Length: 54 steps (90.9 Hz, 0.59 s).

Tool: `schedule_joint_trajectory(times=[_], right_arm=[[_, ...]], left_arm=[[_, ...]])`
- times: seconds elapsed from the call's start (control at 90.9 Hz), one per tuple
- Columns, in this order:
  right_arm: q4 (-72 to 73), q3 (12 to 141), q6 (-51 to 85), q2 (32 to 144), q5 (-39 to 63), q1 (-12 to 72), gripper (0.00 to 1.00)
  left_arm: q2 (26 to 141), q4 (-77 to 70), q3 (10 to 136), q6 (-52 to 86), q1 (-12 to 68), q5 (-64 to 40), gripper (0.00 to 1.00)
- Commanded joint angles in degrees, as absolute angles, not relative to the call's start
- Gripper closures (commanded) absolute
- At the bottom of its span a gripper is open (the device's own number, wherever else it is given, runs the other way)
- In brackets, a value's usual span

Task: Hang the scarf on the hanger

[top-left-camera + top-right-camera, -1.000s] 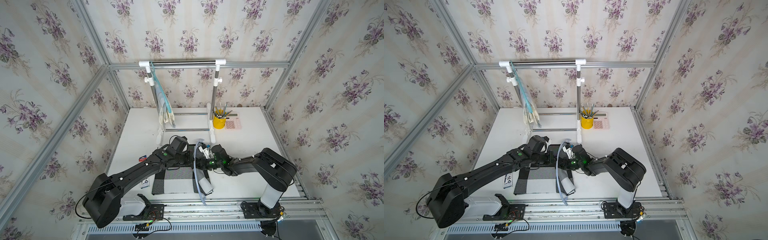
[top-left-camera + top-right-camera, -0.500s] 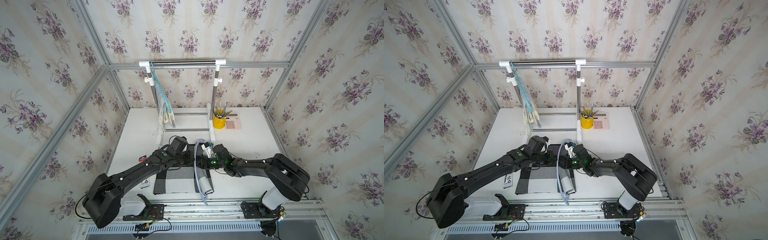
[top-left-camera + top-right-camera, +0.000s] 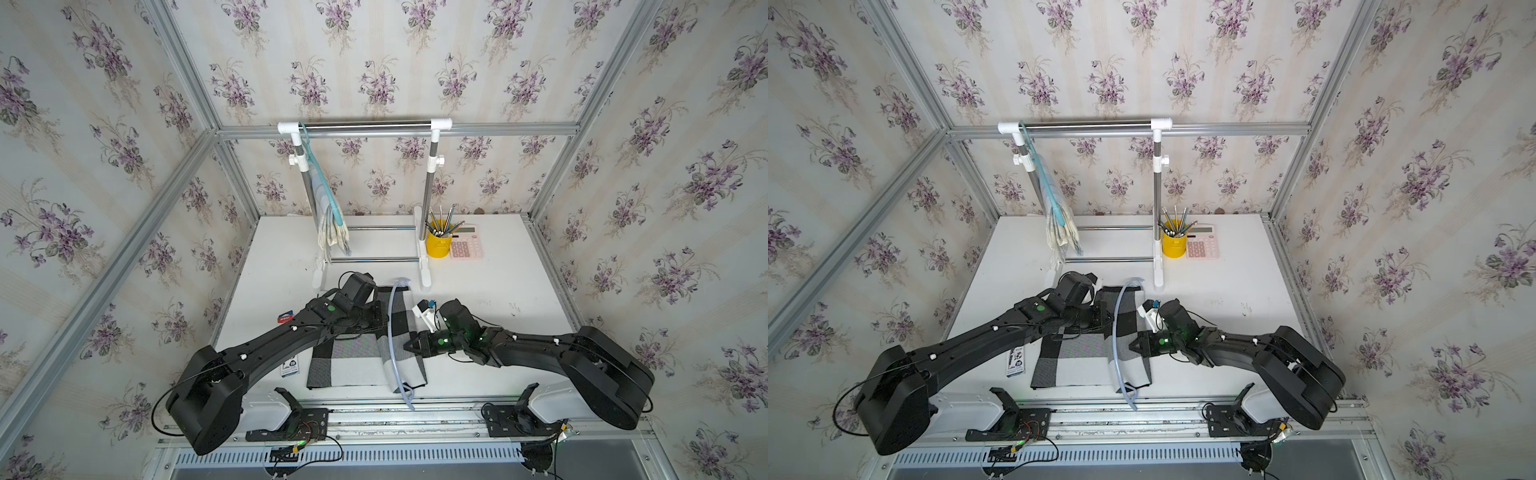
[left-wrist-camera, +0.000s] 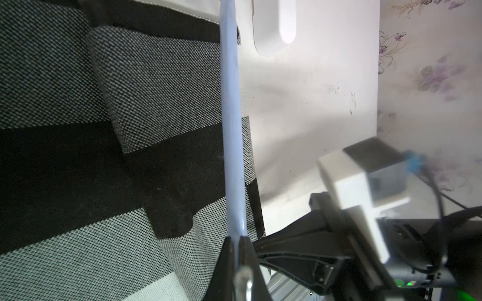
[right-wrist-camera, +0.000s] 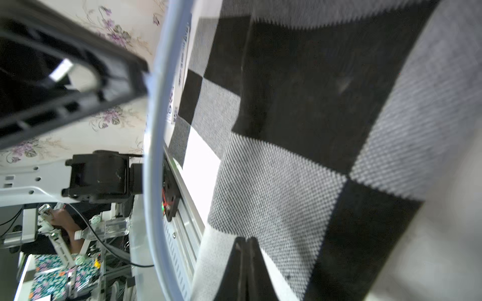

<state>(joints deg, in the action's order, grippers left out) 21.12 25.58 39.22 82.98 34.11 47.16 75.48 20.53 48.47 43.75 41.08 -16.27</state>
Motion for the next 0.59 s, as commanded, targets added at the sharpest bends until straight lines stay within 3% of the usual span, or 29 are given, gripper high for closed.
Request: schedule_joint_trajectory(times=[0.0,0.154,0.363,0.495,0.583], right_arm=[[27.9,26.2,41.5,85.7,37.6,49.9,0.99],[25.5,29.5,39.9,85.6,41.0,50.7,0.96],[11.9,32.0,33.9,80.5,38.6,43.2,0.89],[4.2,32.2,31.5,77.5,30.6,38.3,0.69],[6.9,30.1,32.7,74.6,33.3,34.3,0.51]], left_arm=[[75.5,23.7,49.3,44.4,41.2,-16.0,1.00],[76.5,26.5,51.8,44.5,41.7,-16.1,1.00],[77.2,28.7,52.9,44.3,41.9,-16.2,1.00],[78.1,28.6,54.2,43.9,42.3,-17.8,0.95],[78.8,29.4,56.3,42.9,43.7,-18.9,0.80]])
